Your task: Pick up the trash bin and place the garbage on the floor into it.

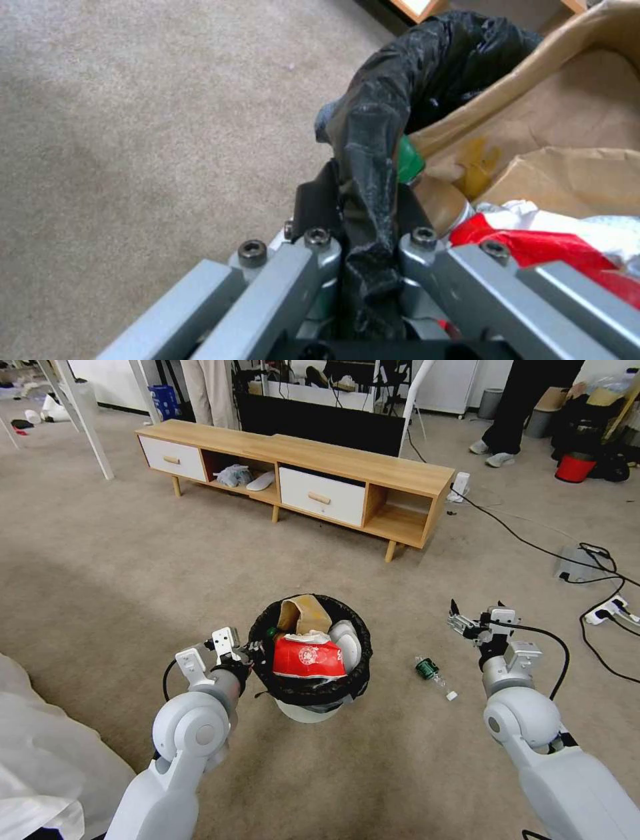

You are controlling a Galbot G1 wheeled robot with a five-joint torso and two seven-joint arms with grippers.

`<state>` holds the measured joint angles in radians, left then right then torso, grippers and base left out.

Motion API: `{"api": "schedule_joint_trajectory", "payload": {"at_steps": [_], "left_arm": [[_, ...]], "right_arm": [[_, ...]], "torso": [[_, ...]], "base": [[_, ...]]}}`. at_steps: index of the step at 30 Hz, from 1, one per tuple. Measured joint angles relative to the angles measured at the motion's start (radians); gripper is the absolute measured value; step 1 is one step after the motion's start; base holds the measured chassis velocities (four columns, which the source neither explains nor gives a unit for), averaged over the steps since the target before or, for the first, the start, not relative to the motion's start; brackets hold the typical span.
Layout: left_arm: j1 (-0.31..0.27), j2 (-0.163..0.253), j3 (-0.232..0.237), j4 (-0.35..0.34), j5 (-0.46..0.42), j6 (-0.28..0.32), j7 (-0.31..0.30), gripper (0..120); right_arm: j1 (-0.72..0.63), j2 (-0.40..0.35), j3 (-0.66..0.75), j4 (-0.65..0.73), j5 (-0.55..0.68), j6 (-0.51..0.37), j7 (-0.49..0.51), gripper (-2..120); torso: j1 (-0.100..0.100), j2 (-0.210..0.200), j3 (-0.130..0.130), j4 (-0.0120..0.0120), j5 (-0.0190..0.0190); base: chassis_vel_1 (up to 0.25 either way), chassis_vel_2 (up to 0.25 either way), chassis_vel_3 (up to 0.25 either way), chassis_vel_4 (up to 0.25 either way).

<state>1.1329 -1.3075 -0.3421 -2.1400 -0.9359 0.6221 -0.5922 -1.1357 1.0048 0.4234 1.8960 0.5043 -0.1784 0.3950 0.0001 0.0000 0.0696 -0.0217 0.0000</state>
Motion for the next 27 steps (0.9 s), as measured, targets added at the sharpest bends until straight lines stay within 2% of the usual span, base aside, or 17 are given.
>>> {"api": "schedule_joint_trajectory", "payload": {"at_steps": [27], "left_arm": [[0.01,-0.001,0.0,-0.013,0.017,0.004,0.006,4]], "right_arm": [[-0.019,0.004,-0.002,0.016,-0.008,-0.006,-0.002,100]], "torso": [[0.0,0.0,0.0,0.0,0.0]], "base": [[0.0,0.0,0.0,0.0]]}}
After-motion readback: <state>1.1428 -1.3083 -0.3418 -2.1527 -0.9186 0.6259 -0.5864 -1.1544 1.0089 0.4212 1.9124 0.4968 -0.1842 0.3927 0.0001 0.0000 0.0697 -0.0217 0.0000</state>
